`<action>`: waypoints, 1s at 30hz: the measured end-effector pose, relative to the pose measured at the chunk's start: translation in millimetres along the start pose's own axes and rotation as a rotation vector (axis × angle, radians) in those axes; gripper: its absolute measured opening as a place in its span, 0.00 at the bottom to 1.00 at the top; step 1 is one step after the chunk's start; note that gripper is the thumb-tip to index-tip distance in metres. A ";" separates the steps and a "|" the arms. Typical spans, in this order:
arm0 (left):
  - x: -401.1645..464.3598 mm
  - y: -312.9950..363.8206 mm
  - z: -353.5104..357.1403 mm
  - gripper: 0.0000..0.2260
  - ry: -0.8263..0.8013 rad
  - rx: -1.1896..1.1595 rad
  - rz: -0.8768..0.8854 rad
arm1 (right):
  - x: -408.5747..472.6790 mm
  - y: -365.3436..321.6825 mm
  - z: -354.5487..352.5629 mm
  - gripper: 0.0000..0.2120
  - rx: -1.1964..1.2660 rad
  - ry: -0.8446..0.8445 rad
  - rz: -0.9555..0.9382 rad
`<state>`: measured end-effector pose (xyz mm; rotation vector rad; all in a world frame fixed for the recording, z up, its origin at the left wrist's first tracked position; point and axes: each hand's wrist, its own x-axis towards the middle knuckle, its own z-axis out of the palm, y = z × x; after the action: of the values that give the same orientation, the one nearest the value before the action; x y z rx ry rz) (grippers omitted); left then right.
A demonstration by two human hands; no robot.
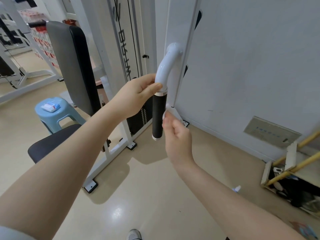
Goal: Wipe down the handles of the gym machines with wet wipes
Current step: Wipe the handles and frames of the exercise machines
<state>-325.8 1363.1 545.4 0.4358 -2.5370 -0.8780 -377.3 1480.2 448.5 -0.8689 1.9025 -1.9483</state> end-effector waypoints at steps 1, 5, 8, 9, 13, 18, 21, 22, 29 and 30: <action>-0.4 0.1 -0.4 0.06 0.004 -0.006 0.001 | 5.9 -2.7 -0.4 0.12 0.025 0.045 -0.031; 2.6 1.7 2.8 0.07 -0.014 -0.013 0.007 | 14.0 6.9 4.7 0.09 0.075 0.175 0.094; 6.0 4.3 6.8 0.06 -0.048 -0.051 0.010 | 21.8 -1.9 -1.1 0.11 0.108 0.270 -0.002; 6.7 5.8 7.7 0.06 -0.057 -0.072 0.019 | 24.6 -7.0 -4.0 0.12 0.108 0.281 -0.090; 8.5 12.5 12.0 0.05 -0.087 -0.107 0.054 | 18.0 6.9 -5.1 0.08 -0.064 0.198 -0.261; 7.8 10.3 14.9 0.05 -0.067 -0.103 0.059 | -0.4 39.1 -9.0 0.17 -0.012 0.119 -0.003; 6.4 8.7 13.9 0.06 -0.062 -0.082 0.046 | 4.1 37.0 -9.8 0.17 -0.004 0.134 -0.084; 6.4 8.7 13.1 0.06 -0.065 -0.079 0.045 | 5.4 40.4 -12.0 0.17 -0.022 0.118 -0.082; 6.3 4.4 7.5 0.06 -0.079 -0.099 0.027 | 29.9 49.3 -28.1 0.06 0.157 -0.059 0.302; 6.5 3.7 6.1 0.06 -0.084 -0.097 0.019 | 42.8 34.9 -31.0 0.04 0.294 -0.145 0.250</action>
<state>-334.9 1366.3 545.2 0.3510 -2.5564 -1.0270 -436.2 1476.8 425.4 -0.6349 1.5124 -1.8927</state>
